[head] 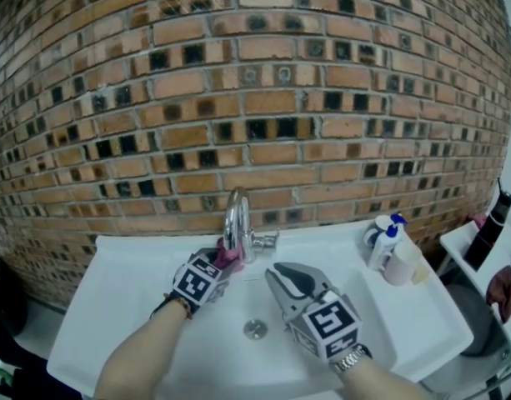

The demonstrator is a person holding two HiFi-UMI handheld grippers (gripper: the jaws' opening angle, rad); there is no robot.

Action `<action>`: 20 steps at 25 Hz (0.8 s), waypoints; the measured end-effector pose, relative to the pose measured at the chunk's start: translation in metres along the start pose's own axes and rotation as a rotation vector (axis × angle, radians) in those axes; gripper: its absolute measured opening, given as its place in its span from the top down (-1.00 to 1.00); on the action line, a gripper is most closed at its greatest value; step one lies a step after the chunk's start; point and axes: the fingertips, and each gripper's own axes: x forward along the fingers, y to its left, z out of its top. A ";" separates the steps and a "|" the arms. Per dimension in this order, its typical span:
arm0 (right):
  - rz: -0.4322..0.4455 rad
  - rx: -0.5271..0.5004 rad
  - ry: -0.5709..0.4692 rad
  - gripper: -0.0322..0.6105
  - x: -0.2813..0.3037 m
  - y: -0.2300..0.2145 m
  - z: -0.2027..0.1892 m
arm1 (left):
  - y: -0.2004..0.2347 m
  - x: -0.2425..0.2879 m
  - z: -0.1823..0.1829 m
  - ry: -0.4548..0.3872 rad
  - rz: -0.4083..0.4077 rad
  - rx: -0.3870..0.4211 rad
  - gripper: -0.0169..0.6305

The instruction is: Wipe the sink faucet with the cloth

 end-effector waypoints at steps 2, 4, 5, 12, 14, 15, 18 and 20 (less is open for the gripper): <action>-0.008 0.002 0.004 0.67 0.000 -0.002 -0.001 | -0.002 -0.002 0.003 -0.007 0.001 0.009 0.65; -0.013 0.010 0.009 0.67 0.000 -0.004 -0.002 | -0.006 -0.004 0.003 -0.012 0.003 0.010 0.65; -0.013 0.013 0.010 0.67 0.000 -0.004 -0.003 | -0.007 -0.006 0.003 -0.016 0.004 0.008 0.65; -0.023 0.011 0.005 0.67 -0.001 -0.005 -0.002 | -0.017 -0.012 0.013 -0.046 -0.004 0.000 0.65; -0.028 0.014 0.005 0.67 -0.001 -0.006 -0.003 | -0.020 -0.012 0.015 -0.055 -0.009 -0.010 0.65; -0.027 0.015 0.006 0.67 -0.001 -0.006 -0.003 | -0.021 -0.012 0.015 -0.060 -0.011 -0.015 0.65; -0.021 0.017 0.010 0.67 -0.001 -0.005 -0.004 | -0.026 -0.015 0.019 -0.079 -0.018 -0.023 0.65; -0.024 0.019 0.008 0.67 0.000 -0.006 -0.004 | -0.030 -0.017 0.025 -0.093 -0.027 -0.016 0.65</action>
